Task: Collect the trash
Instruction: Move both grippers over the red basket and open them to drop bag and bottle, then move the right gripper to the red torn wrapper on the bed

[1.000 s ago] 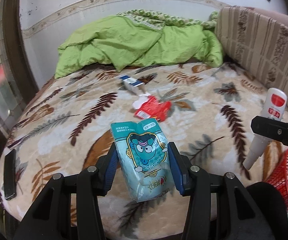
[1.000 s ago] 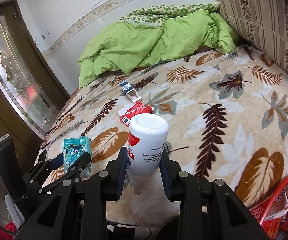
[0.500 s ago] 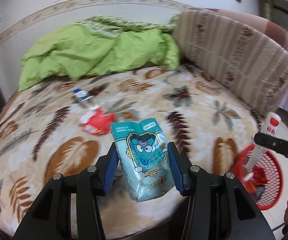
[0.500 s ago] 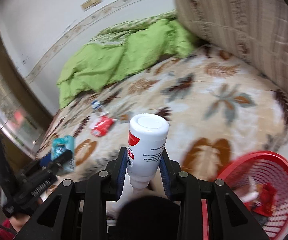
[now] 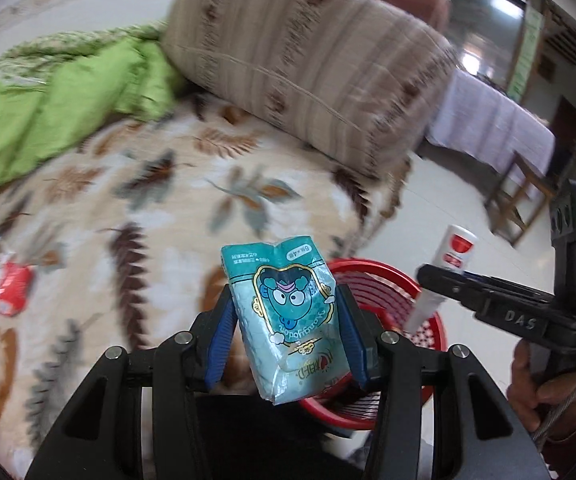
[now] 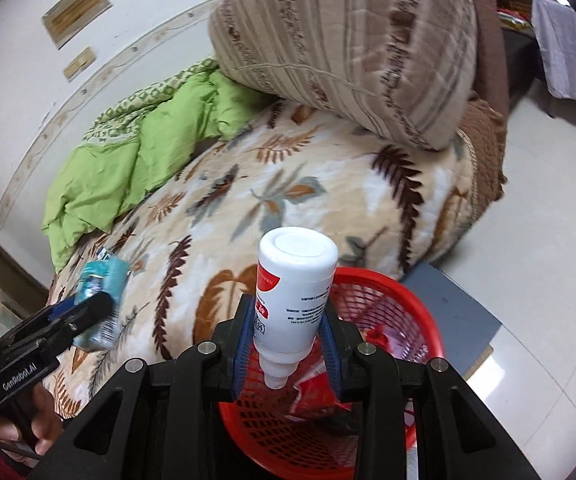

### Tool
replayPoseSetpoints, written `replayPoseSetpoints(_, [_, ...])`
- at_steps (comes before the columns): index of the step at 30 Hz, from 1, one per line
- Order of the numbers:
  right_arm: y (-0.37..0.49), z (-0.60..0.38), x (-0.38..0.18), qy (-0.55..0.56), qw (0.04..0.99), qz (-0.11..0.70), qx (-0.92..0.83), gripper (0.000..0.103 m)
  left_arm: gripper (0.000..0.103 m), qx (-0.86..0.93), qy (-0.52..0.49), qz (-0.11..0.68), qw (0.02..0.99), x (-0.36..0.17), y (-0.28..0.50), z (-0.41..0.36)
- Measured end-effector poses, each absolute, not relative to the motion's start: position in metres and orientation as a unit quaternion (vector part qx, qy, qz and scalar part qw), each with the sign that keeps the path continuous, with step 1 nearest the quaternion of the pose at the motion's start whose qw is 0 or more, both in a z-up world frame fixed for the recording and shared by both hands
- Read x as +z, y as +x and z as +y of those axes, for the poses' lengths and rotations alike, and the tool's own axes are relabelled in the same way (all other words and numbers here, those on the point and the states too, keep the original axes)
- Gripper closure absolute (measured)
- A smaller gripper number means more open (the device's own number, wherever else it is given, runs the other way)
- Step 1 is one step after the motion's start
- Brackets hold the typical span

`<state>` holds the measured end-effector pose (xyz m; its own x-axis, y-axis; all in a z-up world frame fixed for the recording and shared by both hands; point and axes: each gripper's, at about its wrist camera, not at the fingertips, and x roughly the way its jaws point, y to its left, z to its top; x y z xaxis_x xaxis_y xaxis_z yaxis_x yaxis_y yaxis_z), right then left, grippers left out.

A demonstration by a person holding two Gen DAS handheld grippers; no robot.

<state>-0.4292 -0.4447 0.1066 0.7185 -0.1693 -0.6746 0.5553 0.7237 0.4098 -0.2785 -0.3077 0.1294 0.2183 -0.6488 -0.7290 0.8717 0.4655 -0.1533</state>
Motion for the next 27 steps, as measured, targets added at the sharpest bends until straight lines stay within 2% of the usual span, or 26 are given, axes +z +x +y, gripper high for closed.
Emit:
replayPoseSetpoints(1, [-0.431,-0.447,0.104,0.310,0.871,0.316,-0.212,0.069,0.052,-0.499,0.150,0.387,0.761,0.125,-0.281,-0.316])
replayPoseSetpoints(3, [-0.433,-0.452,0.099,0.317,0.866,0.322,-0.214,0.065,0.038,-0.503,0.159,0.394,0.753,0.118,-0.286,-0.325])
replayPoseSetpoints(5, [-0.435,-0.456,0.098,0.319,0.864,0.321,-0.222,0.054,0.037,-0.504,0.166,0.394,0.750,0.115,-0.291,-0.329])
replayPoseSetpoints(15, [-0.414,-0.452,0.106,0.321,0.874,0.308,-0.195,0.054,0.037,-0.470,0.133,0.396,0.777,0.123,-0.262,-0.283])
replayPoseSetpoints(27, [-0.298,-0.387,0.112,0.311,0.886,0.341,-0.050,0.054,0.037,-0.320,0.071,0.394,0.859,0.129,-0.180,-0.156])
